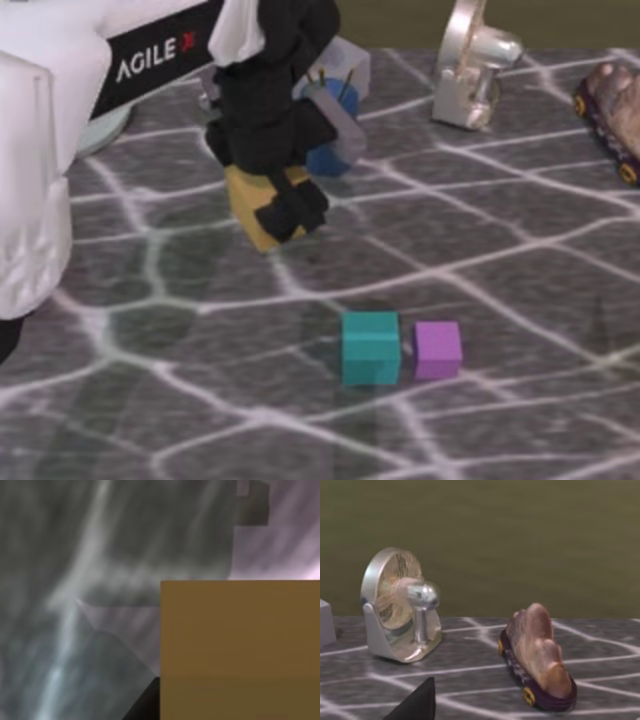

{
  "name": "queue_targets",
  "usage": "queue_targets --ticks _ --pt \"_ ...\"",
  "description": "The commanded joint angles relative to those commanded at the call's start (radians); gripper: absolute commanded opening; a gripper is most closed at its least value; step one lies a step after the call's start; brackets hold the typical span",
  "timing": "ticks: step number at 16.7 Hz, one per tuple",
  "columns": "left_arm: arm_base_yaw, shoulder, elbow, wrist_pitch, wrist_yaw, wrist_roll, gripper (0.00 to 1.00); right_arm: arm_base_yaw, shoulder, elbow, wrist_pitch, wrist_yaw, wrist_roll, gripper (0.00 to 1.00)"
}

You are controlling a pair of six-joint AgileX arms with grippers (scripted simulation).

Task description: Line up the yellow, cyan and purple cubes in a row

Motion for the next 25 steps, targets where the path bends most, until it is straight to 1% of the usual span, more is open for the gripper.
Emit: queue_targets --ticks 7,9,11,18,23,25 --pt "-0.046 -0.290 -0.446 0.113 -0.001 0.304 0.00 0.000 0.000 0.000 0.000 0.000 0.000 1.00" --pt "-0.059 -0.360 -0.536 0.142 -0.001 0.378 0.00 0.000 0.000 0.000 0.000 0.000 0.000 1.00" --pt "-0.067 -0.402 -0.582 0.159 -0.001 0.423 0.00 0.000 0.000 0.000 0.000 0.000 0.000 1.00" --pt "-0.064 -0.398 -0.599 0.177 -0.001 0.431 0.00 0.000 0.000 0.000 0.000 0.000 0.000 1.00" --pt "-0.068 -0.326 -0.700 0.364 -0.001 0.427 0.00 0.000 0.000 0.000 0.000 0.000 0.000 1.00" --pt "-0.072 -0.303 -0.730 0.410 -0.001 0.428 0.00 0.000 0.000 0.000 0.000 0.000 0.000 1.00"
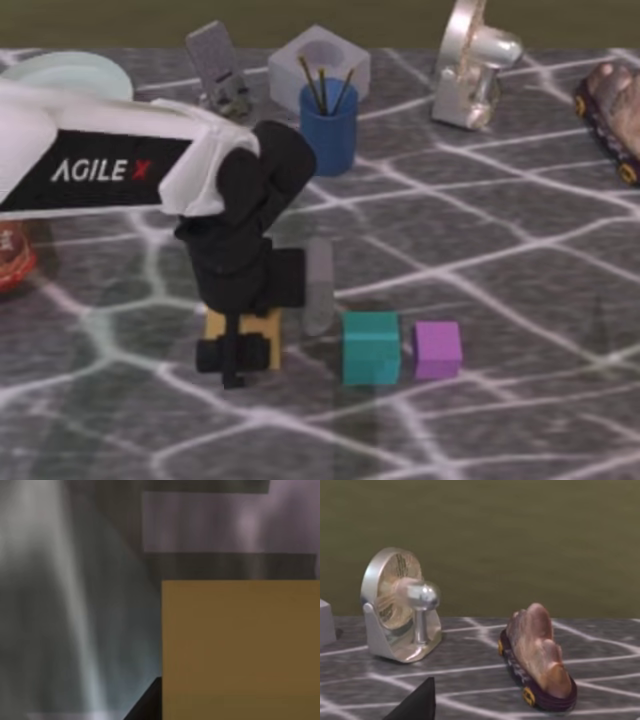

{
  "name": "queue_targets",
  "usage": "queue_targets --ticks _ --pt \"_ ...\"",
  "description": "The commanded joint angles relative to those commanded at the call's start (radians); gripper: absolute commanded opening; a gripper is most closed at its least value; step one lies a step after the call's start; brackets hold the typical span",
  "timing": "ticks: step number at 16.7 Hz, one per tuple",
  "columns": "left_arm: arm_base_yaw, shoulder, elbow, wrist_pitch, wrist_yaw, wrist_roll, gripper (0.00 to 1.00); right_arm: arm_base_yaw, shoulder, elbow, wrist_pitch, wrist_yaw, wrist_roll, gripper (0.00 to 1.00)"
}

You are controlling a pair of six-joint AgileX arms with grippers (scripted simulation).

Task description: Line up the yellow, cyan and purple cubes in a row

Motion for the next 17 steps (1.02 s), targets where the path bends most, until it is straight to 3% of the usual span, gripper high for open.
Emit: queue_targets --ticks 4,17 --pt "-0.001 0.004 -0.005 0.007 0.000 0.000 0.00 0.000 0.000 0.000 0.000 0.000 0.000 1.00" --pt "-0.001 0.004 -0.005 0.007 0.000 0.000 0.98 0.000 0.000 0.000 0.000 0.000 0.000 1.00"
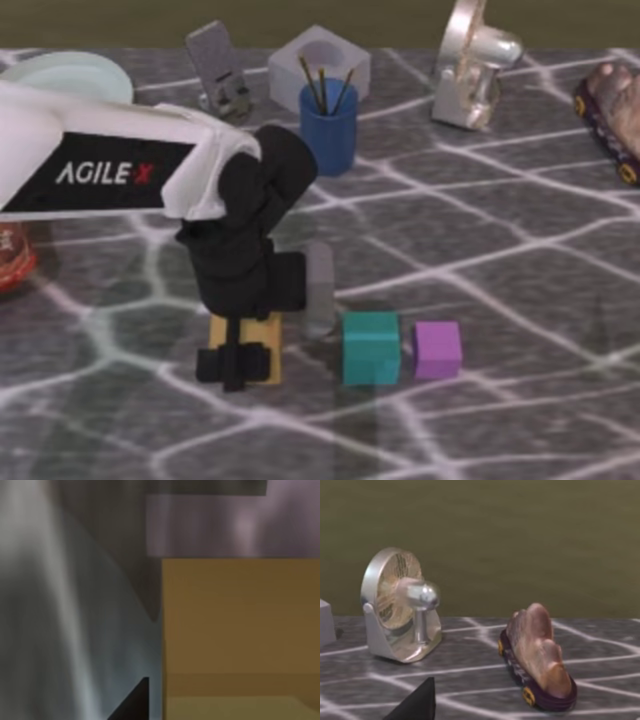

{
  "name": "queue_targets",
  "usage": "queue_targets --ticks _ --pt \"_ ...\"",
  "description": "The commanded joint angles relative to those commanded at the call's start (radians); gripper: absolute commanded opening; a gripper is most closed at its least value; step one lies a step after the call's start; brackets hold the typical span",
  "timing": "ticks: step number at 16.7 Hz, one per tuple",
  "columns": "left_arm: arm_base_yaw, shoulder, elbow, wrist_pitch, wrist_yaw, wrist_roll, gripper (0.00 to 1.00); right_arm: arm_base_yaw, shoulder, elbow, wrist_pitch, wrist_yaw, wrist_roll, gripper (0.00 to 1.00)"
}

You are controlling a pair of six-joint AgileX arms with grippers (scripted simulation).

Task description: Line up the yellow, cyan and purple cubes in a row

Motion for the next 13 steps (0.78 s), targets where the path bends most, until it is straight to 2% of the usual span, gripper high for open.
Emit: queue_targets --ticks 10,13 --pt "0.002 -0.002 0.003 -0.004 0.000 0.001 1.00 0.000 0.000 0.000 0.000 0.000 0.000 1.00" --pt "0.007 -0.029 0.052 -0.075 0.000 0.001 1.00 0.000 0.000 0.000 0.000 0.000 0.000 1.00"
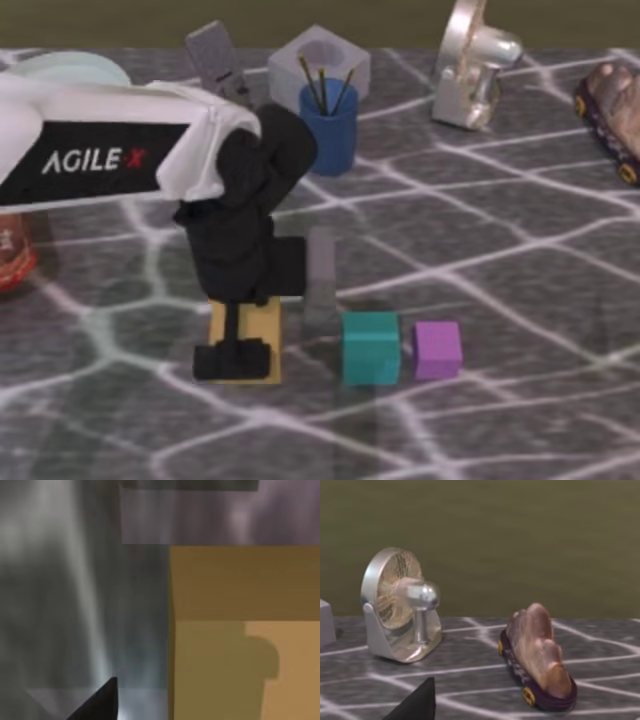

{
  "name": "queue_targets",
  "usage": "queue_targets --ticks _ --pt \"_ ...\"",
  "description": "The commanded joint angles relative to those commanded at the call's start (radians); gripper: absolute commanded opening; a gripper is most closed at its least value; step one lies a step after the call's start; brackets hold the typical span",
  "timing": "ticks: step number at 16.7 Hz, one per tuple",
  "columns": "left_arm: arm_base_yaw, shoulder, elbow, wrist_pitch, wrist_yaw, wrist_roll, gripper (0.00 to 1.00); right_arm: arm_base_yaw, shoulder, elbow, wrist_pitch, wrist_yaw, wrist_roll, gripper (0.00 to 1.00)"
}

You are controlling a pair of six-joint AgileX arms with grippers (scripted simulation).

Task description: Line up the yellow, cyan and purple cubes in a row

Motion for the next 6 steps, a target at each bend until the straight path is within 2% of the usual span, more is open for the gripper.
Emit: queue_targets --ticks 3,6 --pt "0.009 -0.043 0.064 -0.125 -0.001 -0.001 1.00 0.000 0.000 0.000 0.000 0.000 0.000 1.00" --pt "0.014 -0.075 0.101 -0.181 0.000 -0.003 1.00 0.000 0.000 0.000 0.000 0.000 0.000 1.00"
